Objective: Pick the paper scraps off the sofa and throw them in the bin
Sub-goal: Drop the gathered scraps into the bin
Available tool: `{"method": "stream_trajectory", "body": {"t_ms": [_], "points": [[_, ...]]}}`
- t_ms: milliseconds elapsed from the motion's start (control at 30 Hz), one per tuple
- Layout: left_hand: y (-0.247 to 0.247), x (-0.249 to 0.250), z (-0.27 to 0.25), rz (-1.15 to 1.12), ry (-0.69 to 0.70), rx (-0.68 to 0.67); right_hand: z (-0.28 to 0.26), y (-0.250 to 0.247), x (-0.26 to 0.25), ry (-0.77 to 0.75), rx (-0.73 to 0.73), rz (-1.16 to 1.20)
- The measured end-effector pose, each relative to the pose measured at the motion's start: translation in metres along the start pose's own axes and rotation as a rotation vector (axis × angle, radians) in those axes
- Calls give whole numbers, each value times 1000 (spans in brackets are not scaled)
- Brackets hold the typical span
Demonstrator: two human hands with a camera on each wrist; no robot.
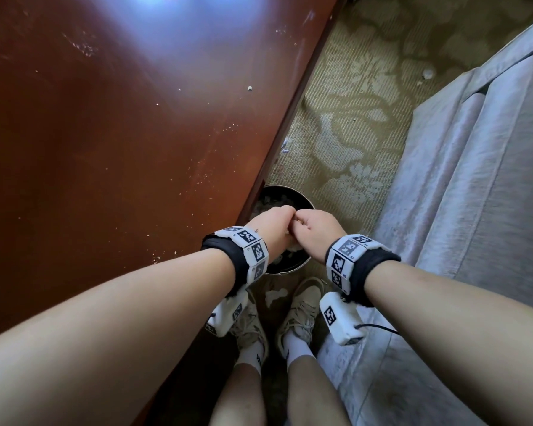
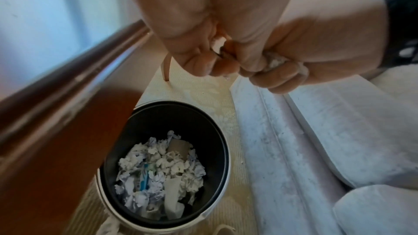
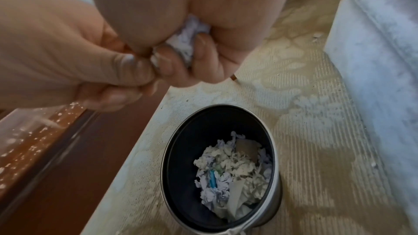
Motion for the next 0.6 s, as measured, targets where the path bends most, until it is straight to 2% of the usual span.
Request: {"method": "stream_trajectory", "body": {"t_ms": [100,200,267,367,433,600], "points": [[-4,-8,-1,86,-41,-19,-1,3,-3,-1,-50,26],[-13,-17,-2,72,-158,-16,-1,5,-4,45,-67,45],[-16,-23,-3,-16,-219,-15,1,8,1,125,-64,149],[-17,-28,-12,-58,-233,29,0,11,0,157,-74,314],[-16,-30,-17,-71,-237,61,-1,13,-1,150,-90,290],[-13,-31,-16,-127,-262,36,7,13,-1,107,-85,148]]}}
Point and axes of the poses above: each hand's wrist, its own z-axis towards the middle knuckle, its own y-axis out of the palm, x = y × z, the point moved 4 cm from there along z, towards the middle knuckle, and after that the axes turned 5 degrees about -x, right-handed, at the moved point
